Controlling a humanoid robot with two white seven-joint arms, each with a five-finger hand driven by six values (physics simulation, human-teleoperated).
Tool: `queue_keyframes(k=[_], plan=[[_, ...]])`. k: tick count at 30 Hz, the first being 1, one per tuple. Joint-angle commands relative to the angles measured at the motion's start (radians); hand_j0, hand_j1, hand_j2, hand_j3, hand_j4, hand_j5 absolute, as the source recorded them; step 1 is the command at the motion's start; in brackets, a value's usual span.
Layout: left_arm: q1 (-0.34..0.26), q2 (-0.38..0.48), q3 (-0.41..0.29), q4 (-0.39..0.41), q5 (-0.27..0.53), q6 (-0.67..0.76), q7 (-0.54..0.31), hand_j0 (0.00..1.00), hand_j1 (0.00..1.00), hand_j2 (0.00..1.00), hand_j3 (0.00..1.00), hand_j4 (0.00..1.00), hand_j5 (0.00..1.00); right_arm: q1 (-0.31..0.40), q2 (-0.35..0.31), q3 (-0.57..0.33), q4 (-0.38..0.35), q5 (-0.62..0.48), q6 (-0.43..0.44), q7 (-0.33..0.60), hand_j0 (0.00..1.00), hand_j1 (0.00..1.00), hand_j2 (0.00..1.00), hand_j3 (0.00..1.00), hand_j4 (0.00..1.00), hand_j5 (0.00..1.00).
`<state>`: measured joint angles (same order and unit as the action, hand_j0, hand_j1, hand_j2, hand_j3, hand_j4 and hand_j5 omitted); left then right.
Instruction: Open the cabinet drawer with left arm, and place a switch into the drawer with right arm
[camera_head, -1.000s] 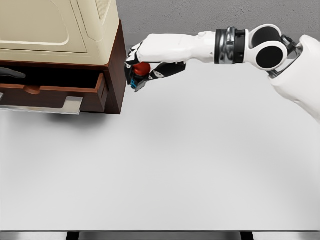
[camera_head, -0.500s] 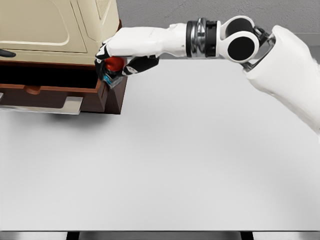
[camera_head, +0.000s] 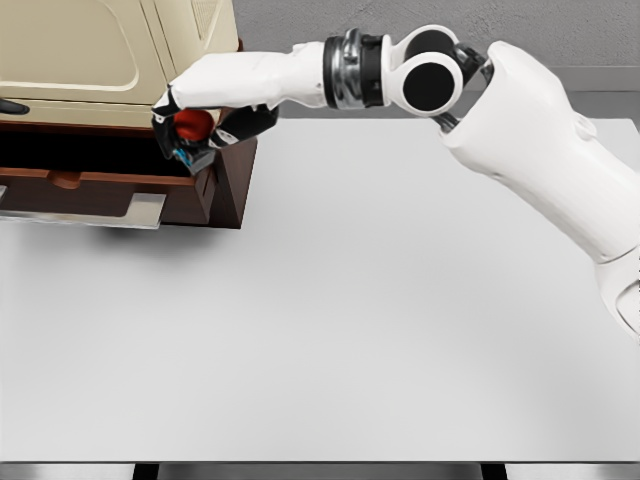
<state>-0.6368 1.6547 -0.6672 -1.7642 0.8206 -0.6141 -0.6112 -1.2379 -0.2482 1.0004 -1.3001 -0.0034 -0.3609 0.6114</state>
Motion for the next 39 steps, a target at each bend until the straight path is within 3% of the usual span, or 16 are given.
queue_keyframes(k=[1, 39], plan=[[0.000, 0.000, 0.000, 0.000, 0.009, 0.003, 0.000, 1.00, 1.00, 1.00, 1.00, 1.00, 1.00, 0.000, 0.021, 0.000, 0.027, -0.001, 0.000, -0.001, 0.46, 0.46, 0.46, 0.46, 0.46, 0.46], [0.000, 0.016, 0.001, 0.000, 0.008, 0.003, 0.000, 1.00, 1.00, 1.00, 1.00, 1.00, 1.00, -0.043, 0.141, 0.020, 0.185, 0.033, -0.009, -0.001, 0.46, 0.46, 0.46, 0.46, 0.46, 0.46]])
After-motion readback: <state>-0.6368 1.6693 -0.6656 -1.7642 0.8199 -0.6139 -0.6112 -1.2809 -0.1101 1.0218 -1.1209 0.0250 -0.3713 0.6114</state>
